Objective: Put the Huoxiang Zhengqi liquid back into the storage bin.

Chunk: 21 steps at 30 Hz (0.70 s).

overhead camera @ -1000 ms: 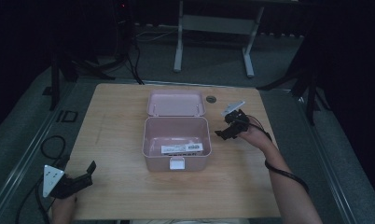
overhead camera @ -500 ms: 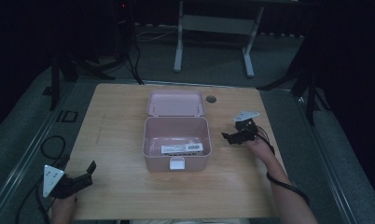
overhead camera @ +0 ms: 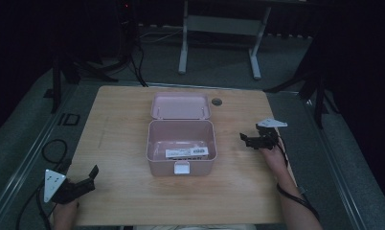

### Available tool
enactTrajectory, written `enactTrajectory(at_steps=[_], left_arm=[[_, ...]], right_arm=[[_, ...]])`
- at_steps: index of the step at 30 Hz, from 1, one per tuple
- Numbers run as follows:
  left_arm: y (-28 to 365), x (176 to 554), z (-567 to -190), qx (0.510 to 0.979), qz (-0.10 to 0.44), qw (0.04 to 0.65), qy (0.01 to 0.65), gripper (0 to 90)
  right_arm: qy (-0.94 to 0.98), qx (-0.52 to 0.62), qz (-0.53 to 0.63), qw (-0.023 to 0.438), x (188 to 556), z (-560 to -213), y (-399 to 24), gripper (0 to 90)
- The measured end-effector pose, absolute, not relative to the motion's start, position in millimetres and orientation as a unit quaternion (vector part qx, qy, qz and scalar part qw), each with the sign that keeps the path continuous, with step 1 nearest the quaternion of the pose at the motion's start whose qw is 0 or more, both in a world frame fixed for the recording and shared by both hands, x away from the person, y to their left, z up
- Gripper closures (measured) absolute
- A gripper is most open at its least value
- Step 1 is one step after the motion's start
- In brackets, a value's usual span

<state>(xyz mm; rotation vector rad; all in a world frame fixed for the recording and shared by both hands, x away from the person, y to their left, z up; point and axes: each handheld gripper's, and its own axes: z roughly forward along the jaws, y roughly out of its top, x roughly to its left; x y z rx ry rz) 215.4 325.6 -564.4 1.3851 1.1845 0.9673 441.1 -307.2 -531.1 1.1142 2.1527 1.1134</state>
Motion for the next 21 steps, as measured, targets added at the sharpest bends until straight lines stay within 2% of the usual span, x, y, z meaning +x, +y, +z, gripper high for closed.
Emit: enactTrajectory(at_steps=[13, 21], left_arm=[[325.4, 215.7, -564.4, 0.575, 0.402, 0.513, 0.495, 0.3], [325.5, 215.7, -564.4, 0.575, 0.402, 0.513, 0.494, 0.2]], right_arm=[[0.752, 0.454, 0.420, 0.230, 434.0, -538.2, -346.1, 12.7], [0.727, 0.483, 0.441, 0.210, 431.2, -541.9, -365.2, 12.6]])
